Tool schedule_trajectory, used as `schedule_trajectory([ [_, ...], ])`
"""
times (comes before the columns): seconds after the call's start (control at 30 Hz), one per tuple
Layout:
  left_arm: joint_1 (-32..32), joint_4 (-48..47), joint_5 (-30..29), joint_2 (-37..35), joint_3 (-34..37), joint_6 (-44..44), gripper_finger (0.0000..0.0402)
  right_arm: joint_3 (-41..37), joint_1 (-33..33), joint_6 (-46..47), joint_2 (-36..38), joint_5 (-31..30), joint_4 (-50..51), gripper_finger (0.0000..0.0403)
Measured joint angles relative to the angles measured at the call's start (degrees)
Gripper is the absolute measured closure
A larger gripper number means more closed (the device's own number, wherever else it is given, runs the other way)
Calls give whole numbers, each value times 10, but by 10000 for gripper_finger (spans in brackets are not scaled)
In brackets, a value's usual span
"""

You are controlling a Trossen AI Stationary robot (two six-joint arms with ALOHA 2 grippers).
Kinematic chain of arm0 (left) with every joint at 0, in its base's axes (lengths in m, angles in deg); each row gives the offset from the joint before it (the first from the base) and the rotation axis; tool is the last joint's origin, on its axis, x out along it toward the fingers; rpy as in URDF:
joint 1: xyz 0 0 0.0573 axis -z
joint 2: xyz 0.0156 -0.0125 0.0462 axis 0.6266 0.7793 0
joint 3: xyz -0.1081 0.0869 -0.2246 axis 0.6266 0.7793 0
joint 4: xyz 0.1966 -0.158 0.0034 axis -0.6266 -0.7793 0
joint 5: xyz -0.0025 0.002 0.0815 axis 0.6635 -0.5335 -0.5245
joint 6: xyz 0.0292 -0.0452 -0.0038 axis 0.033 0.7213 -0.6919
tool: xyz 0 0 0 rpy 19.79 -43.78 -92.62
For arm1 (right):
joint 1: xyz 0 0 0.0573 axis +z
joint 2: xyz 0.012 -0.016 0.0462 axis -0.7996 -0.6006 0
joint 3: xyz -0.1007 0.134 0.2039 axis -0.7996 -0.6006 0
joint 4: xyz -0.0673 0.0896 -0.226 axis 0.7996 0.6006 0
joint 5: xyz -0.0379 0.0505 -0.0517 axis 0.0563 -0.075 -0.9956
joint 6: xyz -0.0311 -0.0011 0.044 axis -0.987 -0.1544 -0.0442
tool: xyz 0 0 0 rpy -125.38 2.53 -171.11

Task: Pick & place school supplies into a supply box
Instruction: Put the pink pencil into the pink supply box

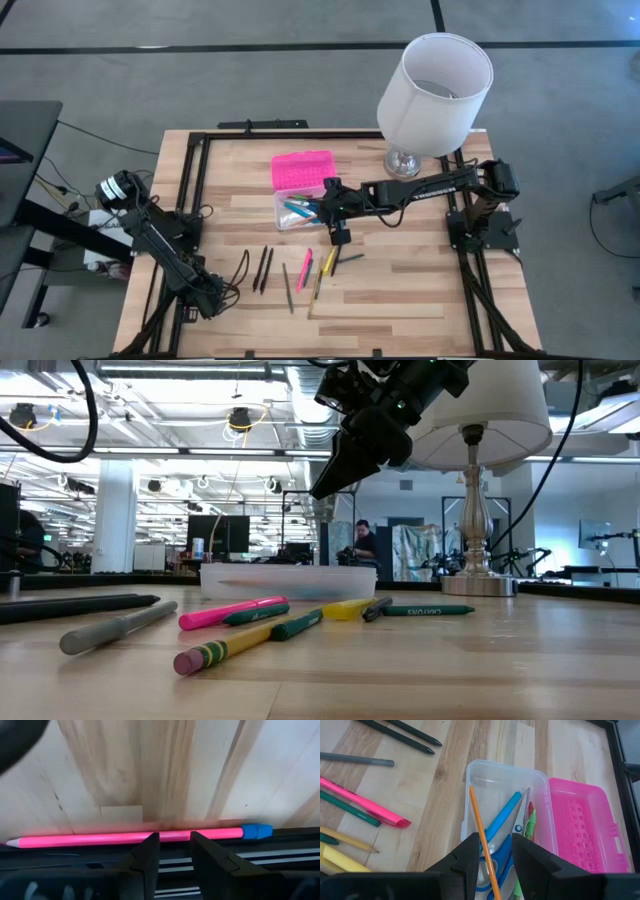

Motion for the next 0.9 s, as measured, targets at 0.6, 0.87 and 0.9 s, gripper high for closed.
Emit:
schedule_trajectory([
  [0.6,-33,14,-142,42,-56,-136,300,0,11,-3,0,12,-1,296],
  [0.87,-37,-64,-67,42,-75,-114,300,0,11,-3,0,12,0,296],
  [0.9,-35,-62,-59,42,-71,-109,300,0,11,-4,0,13,0,296],
])
